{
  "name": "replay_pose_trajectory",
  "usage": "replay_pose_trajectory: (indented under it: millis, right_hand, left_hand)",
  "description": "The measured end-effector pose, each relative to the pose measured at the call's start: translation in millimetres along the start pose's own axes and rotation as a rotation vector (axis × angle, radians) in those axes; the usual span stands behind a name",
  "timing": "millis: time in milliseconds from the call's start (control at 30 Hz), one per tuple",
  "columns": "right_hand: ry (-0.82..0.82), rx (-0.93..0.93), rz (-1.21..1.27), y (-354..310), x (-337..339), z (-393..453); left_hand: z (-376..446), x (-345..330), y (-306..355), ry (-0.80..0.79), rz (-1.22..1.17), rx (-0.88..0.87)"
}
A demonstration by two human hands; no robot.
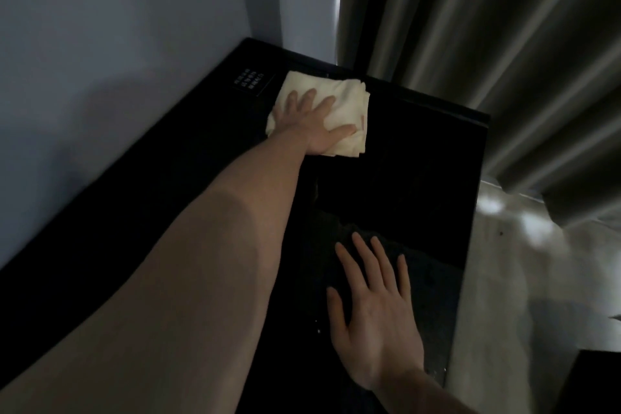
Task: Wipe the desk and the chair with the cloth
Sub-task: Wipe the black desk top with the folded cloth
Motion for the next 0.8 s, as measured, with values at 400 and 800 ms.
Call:
replay_pose_trajectory:
  millis: [400,800]
  right_hand:
    - [0.123,-0.010,0.048,-2.3,7.1,-2.1]
    - [0.219,-0.056,0.162,1.1,16.8,-9.3]
  left_hand:
    - [-157.1,-3.2,-38.2,-0.053,0.006,-0.077]
    - [-297.9,-11.9,-83.7,-0.071,0.017,-0.056]
Point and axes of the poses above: each hand's wrist, its own z-axis towards the middle knuckle, its own x-axis out of the back of the hand, y = z × x, the point moved 7 cm from there along z, towards the middle knuckle, and after that the axes turned 13 degrees about y, right-handed, at the moved point
